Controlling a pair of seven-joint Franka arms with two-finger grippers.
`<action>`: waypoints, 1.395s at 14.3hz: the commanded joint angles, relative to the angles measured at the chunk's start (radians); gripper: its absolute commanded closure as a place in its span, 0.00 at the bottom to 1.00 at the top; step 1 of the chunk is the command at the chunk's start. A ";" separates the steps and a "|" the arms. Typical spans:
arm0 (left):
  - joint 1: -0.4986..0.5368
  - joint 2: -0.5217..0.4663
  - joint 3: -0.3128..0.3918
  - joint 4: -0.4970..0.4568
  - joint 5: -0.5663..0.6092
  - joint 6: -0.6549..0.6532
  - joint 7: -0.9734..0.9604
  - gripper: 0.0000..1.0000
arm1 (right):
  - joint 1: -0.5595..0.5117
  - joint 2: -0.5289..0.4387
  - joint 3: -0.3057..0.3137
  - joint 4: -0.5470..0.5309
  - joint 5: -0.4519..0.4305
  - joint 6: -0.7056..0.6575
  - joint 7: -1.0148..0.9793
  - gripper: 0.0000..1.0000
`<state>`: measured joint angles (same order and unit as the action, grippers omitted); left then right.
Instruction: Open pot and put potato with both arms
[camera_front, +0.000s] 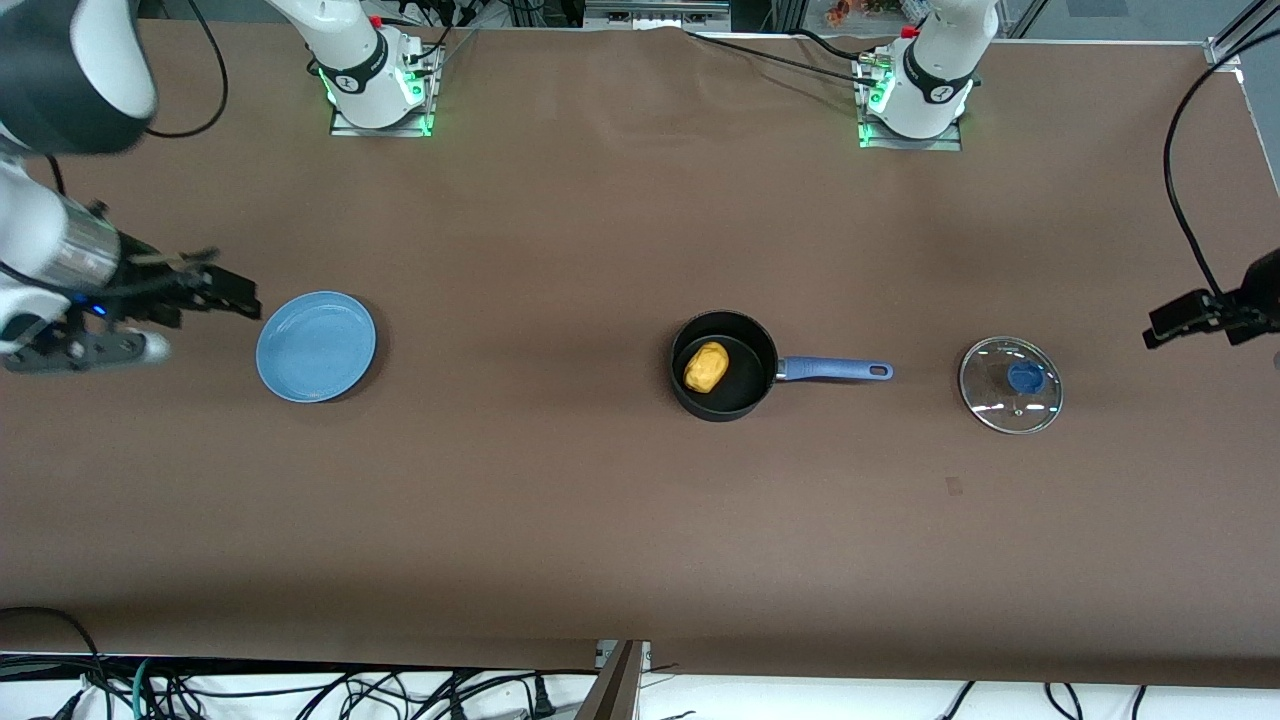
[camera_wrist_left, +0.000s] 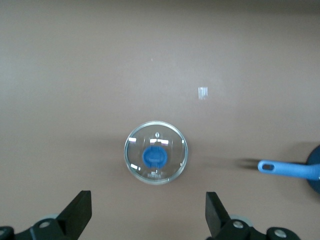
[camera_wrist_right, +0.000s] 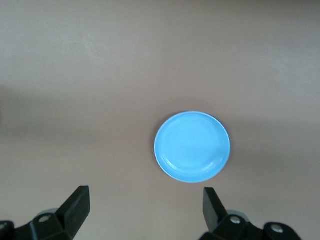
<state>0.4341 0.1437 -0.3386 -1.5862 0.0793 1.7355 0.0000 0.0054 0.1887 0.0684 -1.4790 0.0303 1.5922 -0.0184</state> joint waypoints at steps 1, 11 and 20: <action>-0.248 -0.079 0.227 -0.001 -0.030 -0.069 -0.028 0.00 | -0.007 -0.096 0.008 -0.083 -0.059 -0.027 -0.014 0.00; -0.394 -0.124 0.371 -0.032 -0.087 -0.097 -0.020 0.00 | -0.022 -0.183 -0.021 -0.084 -0.113 -0.067 -0.070 0.00; -0.399 -0.113 0.369 -0.011 -0.087 -0.094 -0.037 0.00 | -0.022 -0.147 -0.029 -0.037 -0.112 -0.070 -0.081 0.00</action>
<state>0.0493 0.0340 0.0179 -1.6036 0.0176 1.6431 -0.0303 -0.0108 0.0325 0.0378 -1.5416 -0.0742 1.5322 -0.0828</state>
